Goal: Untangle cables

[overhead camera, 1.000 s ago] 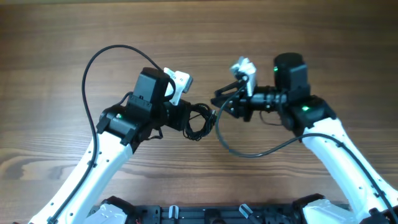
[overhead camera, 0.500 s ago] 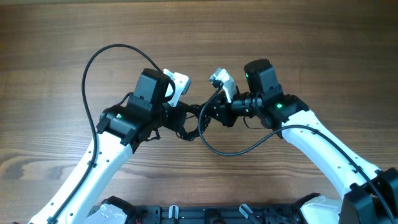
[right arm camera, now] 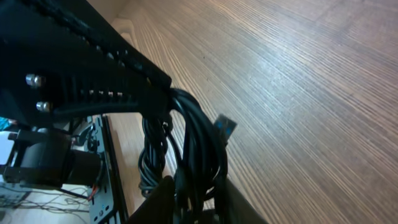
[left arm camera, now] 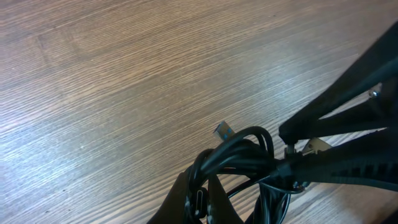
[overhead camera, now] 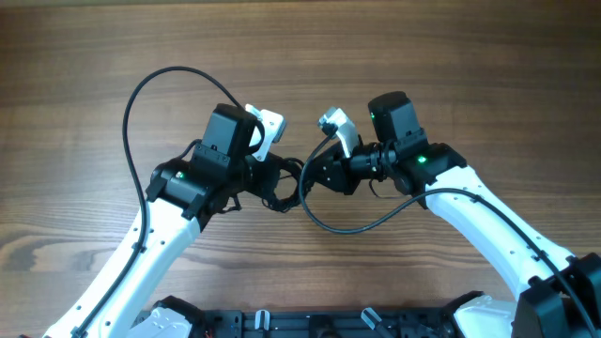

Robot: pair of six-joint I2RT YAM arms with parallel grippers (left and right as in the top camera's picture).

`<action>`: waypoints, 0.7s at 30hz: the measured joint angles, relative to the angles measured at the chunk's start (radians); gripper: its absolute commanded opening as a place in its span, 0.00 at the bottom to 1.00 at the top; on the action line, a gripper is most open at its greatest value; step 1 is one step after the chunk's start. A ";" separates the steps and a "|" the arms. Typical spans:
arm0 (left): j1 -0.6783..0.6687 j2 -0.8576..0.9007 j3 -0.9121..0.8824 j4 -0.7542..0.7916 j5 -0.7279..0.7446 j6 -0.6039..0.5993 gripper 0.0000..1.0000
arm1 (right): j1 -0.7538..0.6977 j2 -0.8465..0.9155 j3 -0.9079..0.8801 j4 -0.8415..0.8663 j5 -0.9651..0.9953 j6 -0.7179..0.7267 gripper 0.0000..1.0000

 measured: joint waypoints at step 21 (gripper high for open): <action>0.000 0.076 0.000 0.053 0.048 -0.022 0.04 | 0.000 0.000 0.000 0.032 -0.026 -0.003 0.04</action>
